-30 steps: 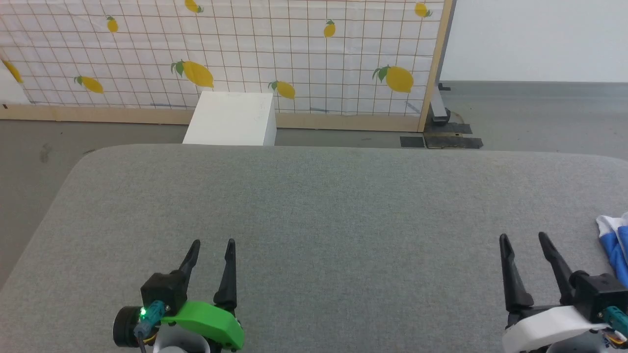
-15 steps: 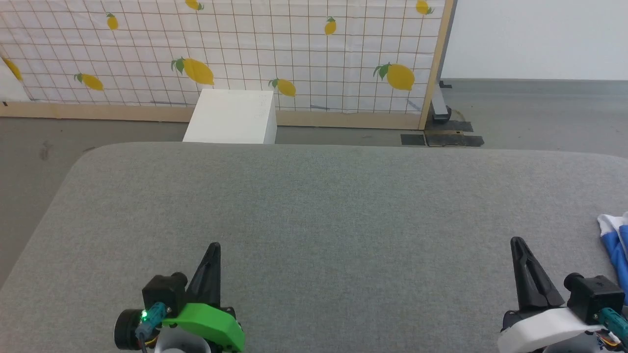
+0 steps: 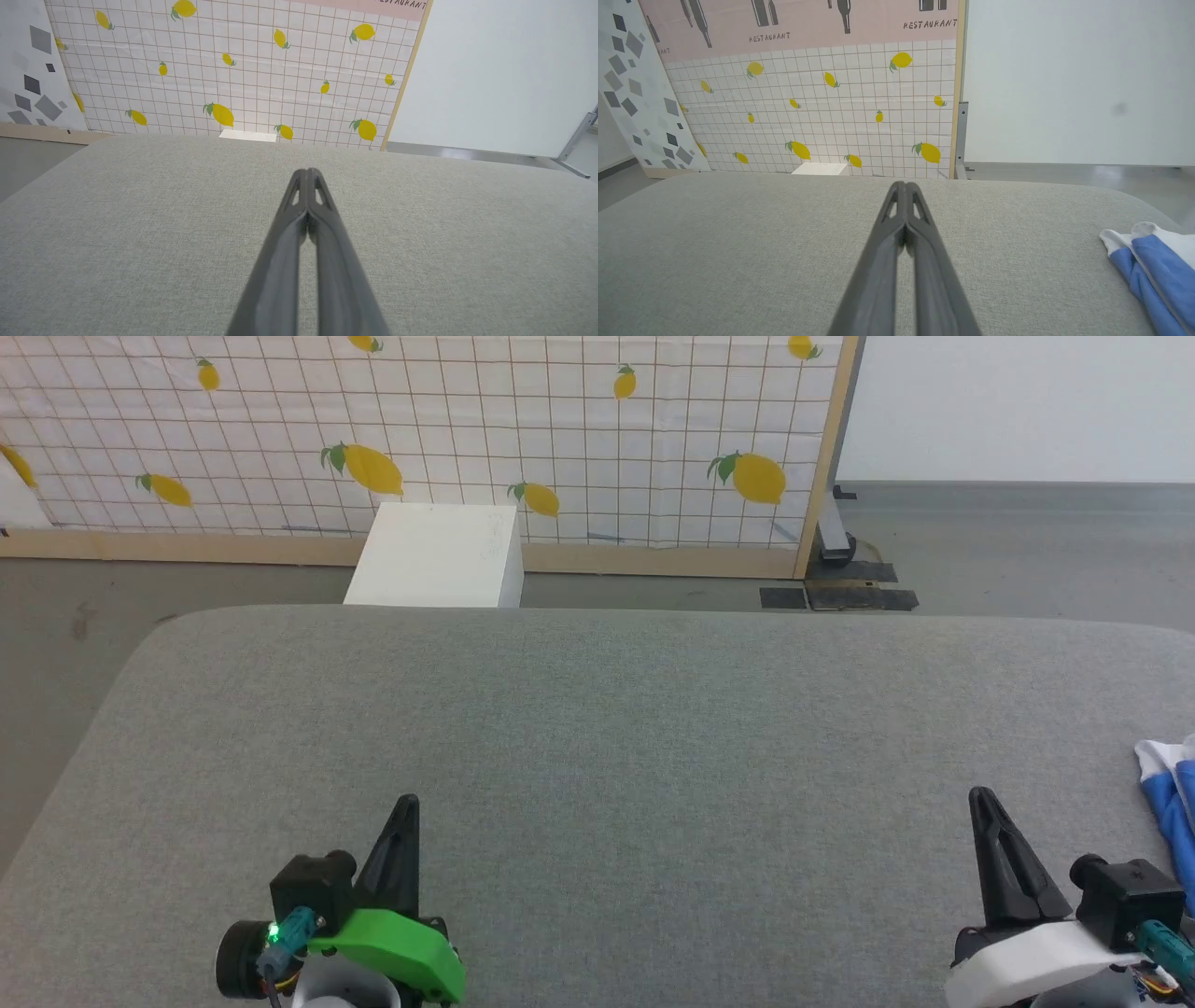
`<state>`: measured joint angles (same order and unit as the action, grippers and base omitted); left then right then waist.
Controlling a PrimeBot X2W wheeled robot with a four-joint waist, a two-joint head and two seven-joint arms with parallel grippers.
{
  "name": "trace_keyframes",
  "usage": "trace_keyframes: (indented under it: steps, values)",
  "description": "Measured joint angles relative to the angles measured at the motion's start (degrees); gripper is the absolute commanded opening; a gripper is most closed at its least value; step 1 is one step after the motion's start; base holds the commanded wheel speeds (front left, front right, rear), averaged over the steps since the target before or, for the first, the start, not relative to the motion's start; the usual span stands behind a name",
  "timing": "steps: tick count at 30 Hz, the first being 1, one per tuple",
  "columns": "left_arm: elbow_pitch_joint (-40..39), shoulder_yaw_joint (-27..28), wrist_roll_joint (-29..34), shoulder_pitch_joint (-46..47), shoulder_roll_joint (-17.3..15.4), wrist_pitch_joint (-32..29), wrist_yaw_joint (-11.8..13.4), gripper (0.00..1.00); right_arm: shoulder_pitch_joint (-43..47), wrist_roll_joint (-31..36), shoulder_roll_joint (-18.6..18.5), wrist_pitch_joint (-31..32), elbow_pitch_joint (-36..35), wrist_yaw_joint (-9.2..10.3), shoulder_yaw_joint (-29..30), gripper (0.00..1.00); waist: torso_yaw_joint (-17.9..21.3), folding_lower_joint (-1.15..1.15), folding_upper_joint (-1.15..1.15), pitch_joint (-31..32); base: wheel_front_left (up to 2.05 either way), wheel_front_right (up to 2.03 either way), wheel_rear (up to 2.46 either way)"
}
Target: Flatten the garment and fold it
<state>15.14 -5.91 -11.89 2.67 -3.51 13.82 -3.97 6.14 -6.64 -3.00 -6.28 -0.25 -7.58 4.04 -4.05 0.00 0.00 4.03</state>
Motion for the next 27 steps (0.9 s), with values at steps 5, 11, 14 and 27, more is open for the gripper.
trace_keyframes:
  steps: [5, 11, 14, 27]
  values:
    - [-0.7, 0.2, 0.3, 0.0, 0.0, -0.5, 0.1, 0.00, -0.1, 0.1, 0.0, 0.3, 0.0, 0.00, -0.2, 0.00, 0.2, 0.00, 0.00, -0.2, 0.00, 0.00, 0.00]
    - [-1.6, 0.7, 0.9, 0.0, 0.0, -1.4, 0.2, 0.00, -0.3, 0.6, 0.0, 0.7, 0.0, 0.00, -0.4, 0.00, 0.4, 0.00, 0.00, -0.4, 0.00, 0.00, 0.00]
    - [-2.0, 0.8, 1.5, 0.0, 0.0, -1.7, 0.5, 0.00, -0.3, 0.6, 0.0, 0.8, 0.0, 0.00, -0.5, 0.00, 0.5, 0.00, 0.00, -0.5, 0.00, 0.00, 0.00]
    - [-3.6, 1.5, 2.9, 0.0, 0.0, -3.3, 0.8, 0.00, -0.7, 1.4, 0.0, 1.5, 0.0, 0.00, -0.9, 0.00, 1.0, 0.00, 0.00, -1.0, 0.00, 0.00, 0.00]
